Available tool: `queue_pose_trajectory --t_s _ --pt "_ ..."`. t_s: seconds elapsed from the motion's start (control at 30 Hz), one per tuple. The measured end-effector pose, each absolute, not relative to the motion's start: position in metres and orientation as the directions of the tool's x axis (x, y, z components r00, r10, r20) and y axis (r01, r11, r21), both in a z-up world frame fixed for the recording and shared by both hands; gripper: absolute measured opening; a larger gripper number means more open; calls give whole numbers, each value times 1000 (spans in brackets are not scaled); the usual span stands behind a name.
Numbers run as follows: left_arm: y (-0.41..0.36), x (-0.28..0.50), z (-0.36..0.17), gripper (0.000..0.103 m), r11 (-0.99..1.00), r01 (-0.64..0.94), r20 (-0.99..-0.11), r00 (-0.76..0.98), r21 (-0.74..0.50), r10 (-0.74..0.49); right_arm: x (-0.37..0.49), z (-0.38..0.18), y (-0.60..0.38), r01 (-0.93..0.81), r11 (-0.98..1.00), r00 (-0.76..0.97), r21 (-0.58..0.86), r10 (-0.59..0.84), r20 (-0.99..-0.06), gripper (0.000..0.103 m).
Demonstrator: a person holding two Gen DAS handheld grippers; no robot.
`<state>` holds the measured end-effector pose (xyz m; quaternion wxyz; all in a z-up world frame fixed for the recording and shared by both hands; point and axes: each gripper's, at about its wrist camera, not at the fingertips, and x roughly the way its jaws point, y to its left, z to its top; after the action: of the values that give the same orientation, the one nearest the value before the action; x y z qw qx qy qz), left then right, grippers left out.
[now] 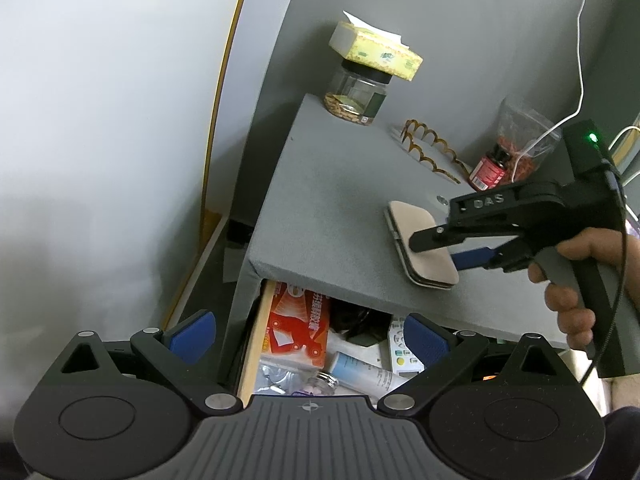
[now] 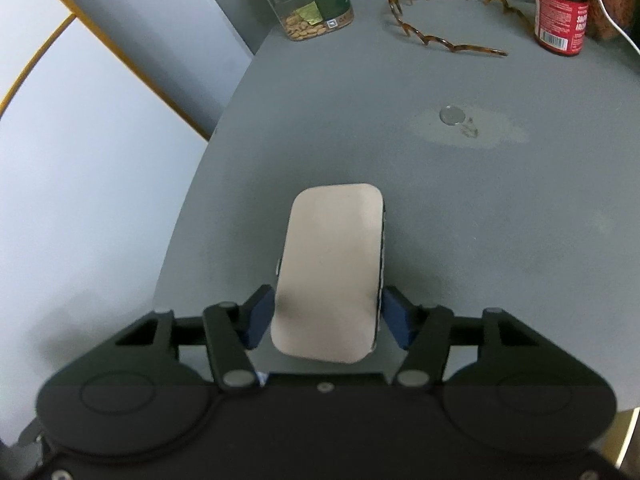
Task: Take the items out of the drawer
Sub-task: 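Lift the glasses case out and set it on the nightstand top with the right tool, then open the right tool off the case and move it back into the drawer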
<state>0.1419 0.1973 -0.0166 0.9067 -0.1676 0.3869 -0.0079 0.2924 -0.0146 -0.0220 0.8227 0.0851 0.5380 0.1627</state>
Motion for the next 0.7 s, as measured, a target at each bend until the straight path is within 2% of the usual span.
queue_pose_trajectory --t_s 0.33,0.47,0.53,0.6,0.7 --pt "204 140 -15 99 936 -130 -689 711 -327 -142 310 -27 26 -23 932 423 362 337 -841 49" --pt "208 139 -14 99 936 -148 -684 719 -319 -120 310 -24 38 -32 928 413 371 351 -841 58" --pt "210 139 -14 99 932 -150 -683 720 -330 -127 304 -20 34 -44 926 428 375 357 -830 58" --pt "211 139 -14 99 928 -150 -683 718 -340 -134 300 -14 27 -57 929 451 366 351 -821 67" --pt "210 138 -13 99 931 -148 -679 723 -335 -130 275 3 7 -142 927 483 347 371 -793 74"
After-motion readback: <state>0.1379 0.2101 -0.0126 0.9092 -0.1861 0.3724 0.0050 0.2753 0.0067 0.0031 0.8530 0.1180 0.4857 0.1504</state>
